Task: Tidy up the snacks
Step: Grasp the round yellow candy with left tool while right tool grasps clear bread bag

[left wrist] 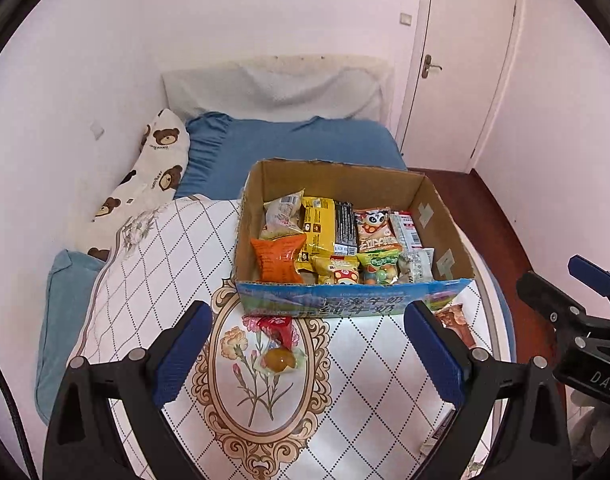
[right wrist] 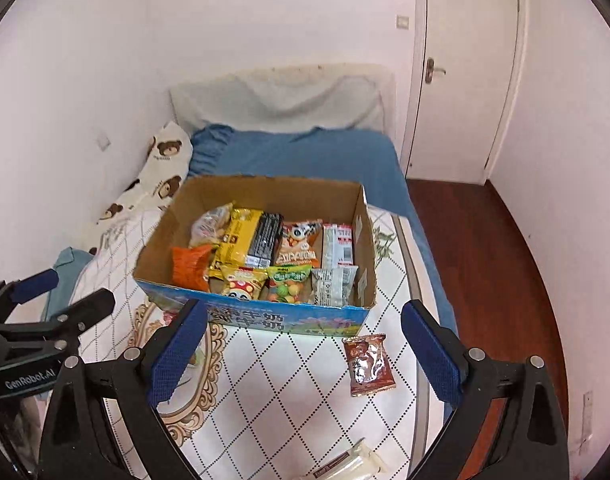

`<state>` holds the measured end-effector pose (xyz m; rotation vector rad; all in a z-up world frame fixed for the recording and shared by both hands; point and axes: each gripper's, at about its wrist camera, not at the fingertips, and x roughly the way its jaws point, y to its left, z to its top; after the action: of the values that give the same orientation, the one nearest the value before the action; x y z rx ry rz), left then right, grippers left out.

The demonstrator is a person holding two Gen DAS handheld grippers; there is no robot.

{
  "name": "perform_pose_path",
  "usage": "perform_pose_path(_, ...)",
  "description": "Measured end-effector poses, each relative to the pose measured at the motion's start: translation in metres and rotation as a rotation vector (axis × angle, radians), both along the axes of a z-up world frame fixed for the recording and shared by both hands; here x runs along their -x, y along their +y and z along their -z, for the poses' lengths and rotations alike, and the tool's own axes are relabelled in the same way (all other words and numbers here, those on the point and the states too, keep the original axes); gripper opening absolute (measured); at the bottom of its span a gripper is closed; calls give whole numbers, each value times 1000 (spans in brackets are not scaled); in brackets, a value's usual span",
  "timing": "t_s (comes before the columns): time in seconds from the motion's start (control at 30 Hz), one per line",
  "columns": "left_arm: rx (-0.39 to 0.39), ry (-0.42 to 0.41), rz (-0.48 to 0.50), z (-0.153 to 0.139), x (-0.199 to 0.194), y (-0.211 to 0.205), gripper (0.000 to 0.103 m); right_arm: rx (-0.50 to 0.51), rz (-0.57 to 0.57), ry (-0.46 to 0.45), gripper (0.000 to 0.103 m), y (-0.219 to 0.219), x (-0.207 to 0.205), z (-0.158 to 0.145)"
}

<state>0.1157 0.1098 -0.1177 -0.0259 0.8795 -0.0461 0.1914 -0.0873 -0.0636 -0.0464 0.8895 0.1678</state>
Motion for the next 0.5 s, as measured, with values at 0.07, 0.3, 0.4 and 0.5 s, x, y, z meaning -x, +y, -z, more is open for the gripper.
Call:
perform_pose_path(0.07,-4,-16,-6,-5,8,1,98,-2,4,-22,100,-1,9,-6)
perform_pose_path(0.3,8,-39,-11,-12,29,1,98,-73,13,-41,100,-6,31,-15)
perform_pose_path(0.4,4,10,1,3,32,-4,98,-141,14,9,100,-13,36,-6)
perform_pose_path(0.5,-5,87,23,29,38,-12,98,-208,52,101,98,-30,44,20)
